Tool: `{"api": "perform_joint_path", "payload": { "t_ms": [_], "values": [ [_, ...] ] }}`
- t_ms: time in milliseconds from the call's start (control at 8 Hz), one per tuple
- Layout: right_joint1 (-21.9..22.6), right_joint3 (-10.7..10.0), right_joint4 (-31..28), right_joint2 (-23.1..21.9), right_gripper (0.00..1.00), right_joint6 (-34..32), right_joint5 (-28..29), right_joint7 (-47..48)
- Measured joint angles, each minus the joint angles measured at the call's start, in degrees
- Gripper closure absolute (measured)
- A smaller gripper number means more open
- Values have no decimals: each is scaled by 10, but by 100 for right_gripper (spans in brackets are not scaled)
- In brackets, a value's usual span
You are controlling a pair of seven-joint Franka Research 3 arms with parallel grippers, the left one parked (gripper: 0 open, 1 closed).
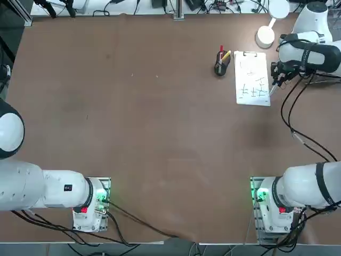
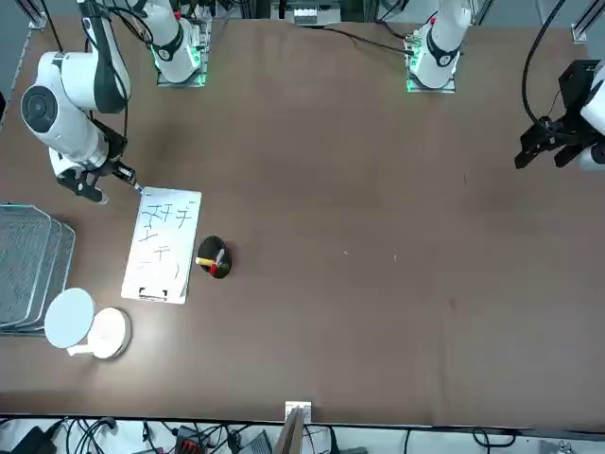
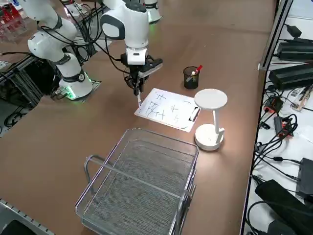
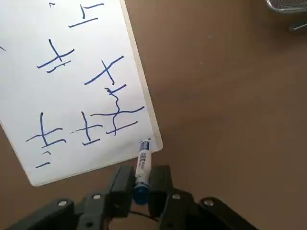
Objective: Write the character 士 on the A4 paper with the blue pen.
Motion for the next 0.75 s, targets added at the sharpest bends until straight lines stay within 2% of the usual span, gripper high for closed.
{"api": "perform_joint_path", "payload": {
  "t_ms": [750],
  "values": [
    [-1, -5, -3, 15, 80, 17, -2, -7]
  ]
}}
